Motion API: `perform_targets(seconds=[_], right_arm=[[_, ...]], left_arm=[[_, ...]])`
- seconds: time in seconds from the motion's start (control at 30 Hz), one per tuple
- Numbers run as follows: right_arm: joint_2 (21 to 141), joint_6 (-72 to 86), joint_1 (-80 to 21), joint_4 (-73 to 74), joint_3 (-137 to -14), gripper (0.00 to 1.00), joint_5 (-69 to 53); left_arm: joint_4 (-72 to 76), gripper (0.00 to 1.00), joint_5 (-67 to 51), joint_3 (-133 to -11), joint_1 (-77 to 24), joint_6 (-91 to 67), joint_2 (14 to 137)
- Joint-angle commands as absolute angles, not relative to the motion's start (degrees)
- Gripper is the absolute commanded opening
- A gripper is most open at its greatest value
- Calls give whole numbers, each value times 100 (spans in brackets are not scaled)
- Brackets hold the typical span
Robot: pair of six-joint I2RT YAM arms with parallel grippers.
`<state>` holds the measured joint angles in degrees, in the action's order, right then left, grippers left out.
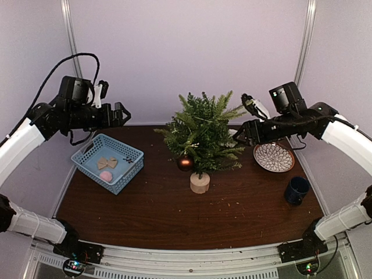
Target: Decorate the small christmas tree
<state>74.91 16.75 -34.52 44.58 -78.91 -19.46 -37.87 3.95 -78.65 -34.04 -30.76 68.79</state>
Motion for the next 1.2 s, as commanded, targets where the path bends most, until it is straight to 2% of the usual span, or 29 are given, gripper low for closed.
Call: perform_targets(seconds=[0.0,0.07,0.2,0.3,0.57,0.77,1.07,1.17], right_arm=[[7126,1640,-3385,4589,-7983,72,-1641],[7009,1626,-3360,4576,-7976,85,-1580],[6779,1591,-3283,4537,-7894,94,-1407],[6600,1586,-3211,4429,-7803,95,-1398],[6352,1540,-3155,4197,-7662,96,-1706],[6247,1615,-3142,3944,-7534,96,-1911],[6242,1730,-3146,4251,-7457,95,-2202],[6023,1913,-3146,4410,-7246,95,-2262]], left_arm=[[-4813,98,200,-8028,-2387,-3795,7118],[-5202,98,117,-7985,-2010,-3845,7270],[-5657,98,26,-7790,-1415,-3730,7575],[-5824,97,0,-7638,-1058,-3550,7903],[-6053,74,325,-7470,-960,-2843,9096],[-5894,65,314,-7412,-964,-2567,9759],[-5781,63,236,-7494,-966,-2373,10163],[-5283,69,-290,-7467,-973,-2373,9818]])
